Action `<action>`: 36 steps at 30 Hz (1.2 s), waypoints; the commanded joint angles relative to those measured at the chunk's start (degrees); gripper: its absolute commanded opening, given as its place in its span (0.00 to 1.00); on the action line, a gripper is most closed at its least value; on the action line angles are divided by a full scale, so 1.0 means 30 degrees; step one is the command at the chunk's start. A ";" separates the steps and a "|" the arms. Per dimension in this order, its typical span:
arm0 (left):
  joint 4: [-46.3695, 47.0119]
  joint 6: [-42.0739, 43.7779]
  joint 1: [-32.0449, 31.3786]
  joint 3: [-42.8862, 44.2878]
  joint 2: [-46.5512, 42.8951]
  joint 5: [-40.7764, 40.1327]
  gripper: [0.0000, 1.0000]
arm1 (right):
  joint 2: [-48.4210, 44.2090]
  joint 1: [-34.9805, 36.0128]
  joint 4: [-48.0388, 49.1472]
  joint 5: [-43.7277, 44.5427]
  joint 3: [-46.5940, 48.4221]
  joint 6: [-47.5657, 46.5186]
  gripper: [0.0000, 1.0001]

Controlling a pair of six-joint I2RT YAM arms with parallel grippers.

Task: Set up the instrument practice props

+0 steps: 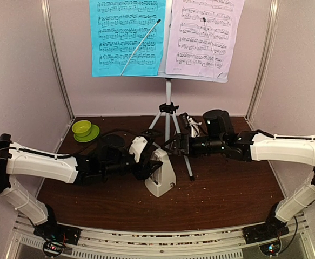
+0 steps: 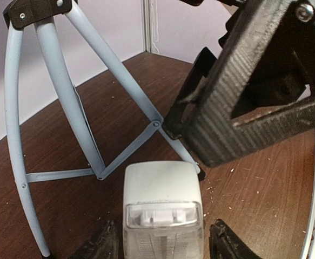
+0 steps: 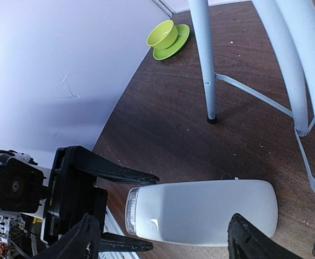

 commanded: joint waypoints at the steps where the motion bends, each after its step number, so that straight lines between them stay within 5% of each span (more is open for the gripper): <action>1: 0.1188 -0.0188 0.0218 0.0672 0.0244 0.0138 0.57 | 0.0763 0.0134 0.0501 -0.0088 0.0654 0.0615 0.78; 18: 0.1407 0.0139 0.0280 0.0747 -0.0207 0.0461 0.38 | 0.2080 0.0161 0.0422 -0.0186 0.0329 0.0817 0.63; 27: 0.2574 -0.0091 0.0280 -0.0559 -0.0607 0.0736 0.17 | 0.2385 0.0168 -0.0374 0.0246 -0.1305 -0.0604 0.62; 36: 0.2596 0.0670 0.0280 -0.0931 -0.0730 0.1348 0.09 | 0.3170 -0.0090 -0.1668 0.0698 -0.1840 -0.1429 0.60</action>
